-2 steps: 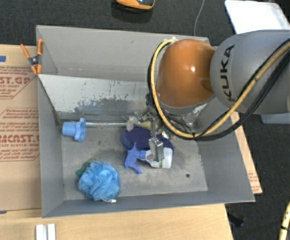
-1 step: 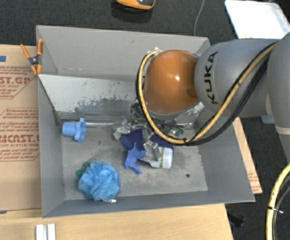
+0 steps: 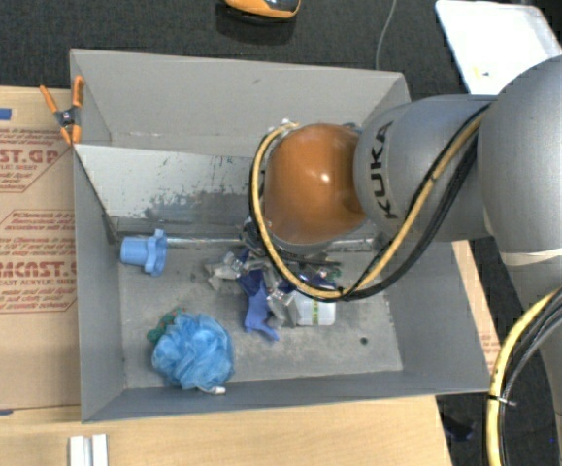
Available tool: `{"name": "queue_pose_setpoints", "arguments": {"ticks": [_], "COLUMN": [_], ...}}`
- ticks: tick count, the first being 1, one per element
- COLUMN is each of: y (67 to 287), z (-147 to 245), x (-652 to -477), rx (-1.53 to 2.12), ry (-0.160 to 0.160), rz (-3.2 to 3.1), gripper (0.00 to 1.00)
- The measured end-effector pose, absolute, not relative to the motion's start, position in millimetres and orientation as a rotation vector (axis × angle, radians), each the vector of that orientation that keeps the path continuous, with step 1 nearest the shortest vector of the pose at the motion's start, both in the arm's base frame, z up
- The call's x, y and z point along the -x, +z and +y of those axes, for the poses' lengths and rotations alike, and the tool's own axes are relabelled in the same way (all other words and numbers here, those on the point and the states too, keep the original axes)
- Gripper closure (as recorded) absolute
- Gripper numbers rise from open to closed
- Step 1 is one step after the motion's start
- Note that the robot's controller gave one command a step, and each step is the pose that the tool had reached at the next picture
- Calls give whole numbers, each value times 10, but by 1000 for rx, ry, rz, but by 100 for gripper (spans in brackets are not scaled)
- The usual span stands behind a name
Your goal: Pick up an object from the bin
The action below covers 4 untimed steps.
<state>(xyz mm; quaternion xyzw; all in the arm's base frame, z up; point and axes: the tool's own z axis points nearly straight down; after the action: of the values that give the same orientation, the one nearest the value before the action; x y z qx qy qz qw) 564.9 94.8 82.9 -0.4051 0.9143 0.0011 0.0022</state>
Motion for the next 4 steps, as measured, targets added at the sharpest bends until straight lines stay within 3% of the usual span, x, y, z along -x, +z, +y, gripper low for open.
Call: {"name": "queue_pose_setpoints", "arguments": {"ticks": [1,2,4], "y": [696,696,1984], "z": [558,559,609], "x": [-5392,-5392,-5382], "rx": [1874,1874,1909], "ry": [-1,0,8], "rz": [2508,2508,2487], "gripper": [100,100,100]}}
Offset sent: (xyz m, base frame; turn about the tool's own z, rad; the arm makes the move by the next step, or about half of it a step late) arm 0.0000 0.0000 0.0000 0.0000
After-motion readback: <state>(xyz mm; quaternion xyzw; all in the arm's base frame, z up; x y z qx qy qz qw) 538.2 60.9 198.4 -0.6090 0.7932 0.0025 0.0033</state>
